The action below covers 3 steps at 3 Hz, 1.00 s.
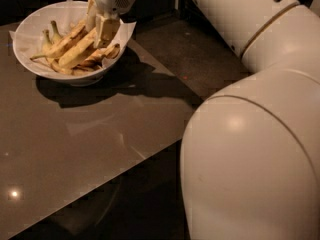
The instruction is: Pick banana from white bowl
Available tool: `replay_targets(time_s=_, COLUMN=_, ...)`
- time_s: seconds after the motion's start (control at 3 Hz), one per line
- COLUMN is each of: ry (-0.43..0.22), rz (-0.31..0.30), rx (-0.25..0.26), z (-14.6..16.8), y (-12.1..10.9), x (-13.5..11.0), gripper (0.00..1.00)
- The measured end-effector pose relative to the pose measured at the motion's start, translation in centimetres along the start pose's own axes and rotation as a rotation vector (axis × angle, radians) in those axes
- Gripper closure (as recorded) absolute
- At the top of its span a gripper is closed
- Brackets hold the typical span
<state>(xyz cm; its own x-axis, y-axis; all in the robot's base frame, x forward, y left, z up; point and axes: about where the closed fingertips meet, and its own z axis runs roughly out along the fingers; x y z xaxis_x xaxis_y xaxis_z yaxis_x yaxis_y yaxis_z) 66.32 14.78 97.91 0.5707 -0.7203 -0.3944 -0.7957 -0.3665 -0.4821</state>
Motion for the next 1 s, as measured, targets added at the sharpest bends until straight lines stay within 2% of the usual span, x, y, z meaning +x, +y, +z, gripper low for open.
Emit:
replay_targets(time_s=0.33, ry=0.001, rz=0.000, rx=-0.001, z=0.0, y=0.0, x=0.0, gripper=1.00)
replay_targets(time_s=1.0, ry=-0.053, rz=-0.043, rx=0.076, z=-3.6, y=1.0, x=-4.1, gripper=1.00)
